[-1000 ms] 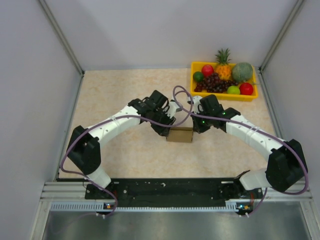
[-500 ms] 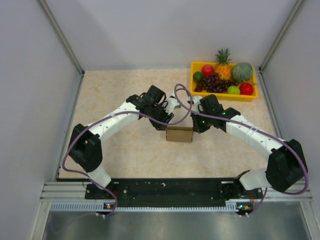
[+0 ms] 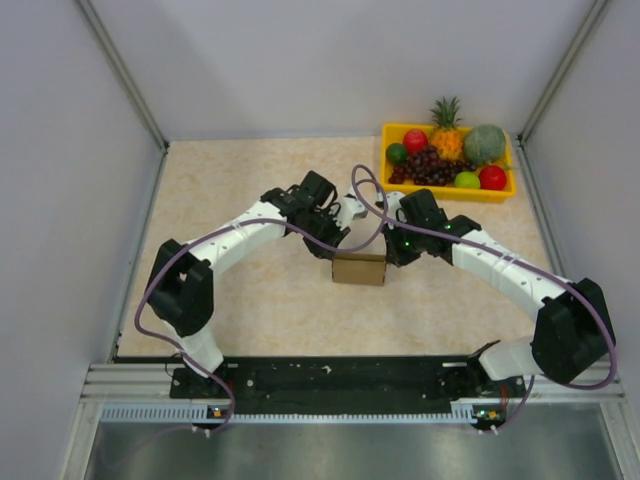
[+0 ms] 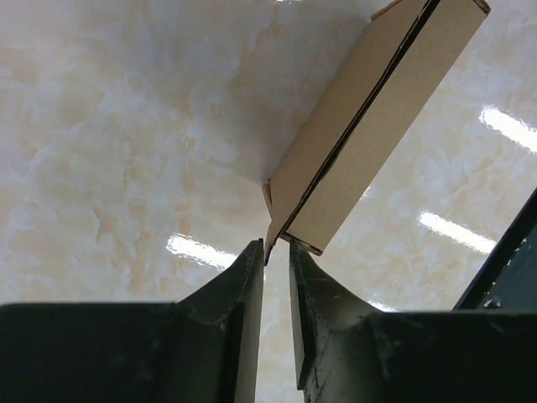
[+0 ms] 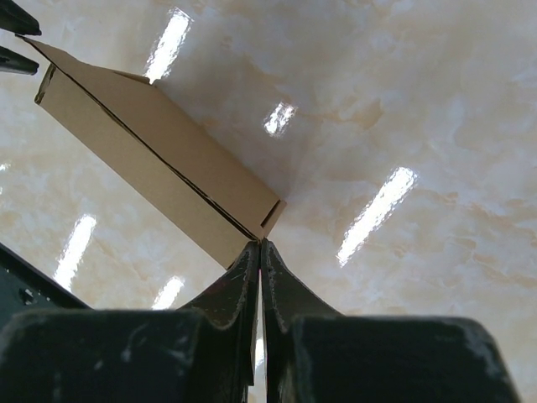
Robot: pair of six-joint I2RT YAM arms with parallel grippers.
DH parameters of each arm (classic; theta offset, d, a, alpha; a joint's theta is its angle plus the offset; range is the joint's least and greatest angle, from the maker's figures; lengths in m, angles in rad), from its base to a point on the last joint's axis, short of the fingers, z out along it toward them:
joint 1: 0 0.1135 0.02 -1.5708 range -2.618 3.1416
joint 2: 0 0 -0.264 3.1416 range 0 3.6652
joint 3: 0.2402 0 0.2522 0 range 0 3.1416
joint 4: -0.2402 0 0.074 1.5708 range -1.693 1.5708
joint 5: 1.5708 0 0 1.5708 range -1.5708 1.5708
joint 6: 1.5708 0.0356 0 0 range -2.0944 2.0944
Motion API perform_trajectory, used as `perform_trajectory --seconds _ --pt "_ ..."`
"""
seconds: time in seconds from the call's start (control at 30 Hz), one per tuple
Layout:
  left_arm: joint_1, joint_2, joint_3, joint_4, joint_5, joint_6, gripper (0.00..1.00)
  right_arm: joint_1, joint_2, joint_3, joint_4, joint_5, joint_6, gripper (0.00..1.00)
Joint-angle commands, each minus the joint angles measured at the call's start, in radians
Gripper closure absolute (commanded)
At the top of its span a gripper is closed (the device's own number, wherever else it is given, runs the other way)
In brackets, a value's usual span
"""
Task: Fold the paper box
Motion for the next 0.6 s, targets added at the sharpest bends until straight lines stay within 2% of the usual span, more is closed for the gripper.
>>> perform_trajectory --seconds 0.0,0.23,0.4,0.57 --pt "0.004 0.015 0.033 0.024 0.012 0.005 0.77 0.01 -0.021 0.034 0.035 -0.025 -0.021 1.0" --pt "0.004 0.024 0.038 0.002 0.003 -0.004 0.82 0.009 -0.016 0.031 0.035 -0.023 -0.012 1.0" --pt "0.004 0.035 0.067 -0.024 0.011 -0.067 1.0 0.023 -0.021 0.034 0.035 -0.009 0.021 1.0" --pt "0.004 0.044 0.074 -0.026 0.057 -0.193 1.0 0.062 -0.011 0.037 0.035 0.055 0.092 1.0"
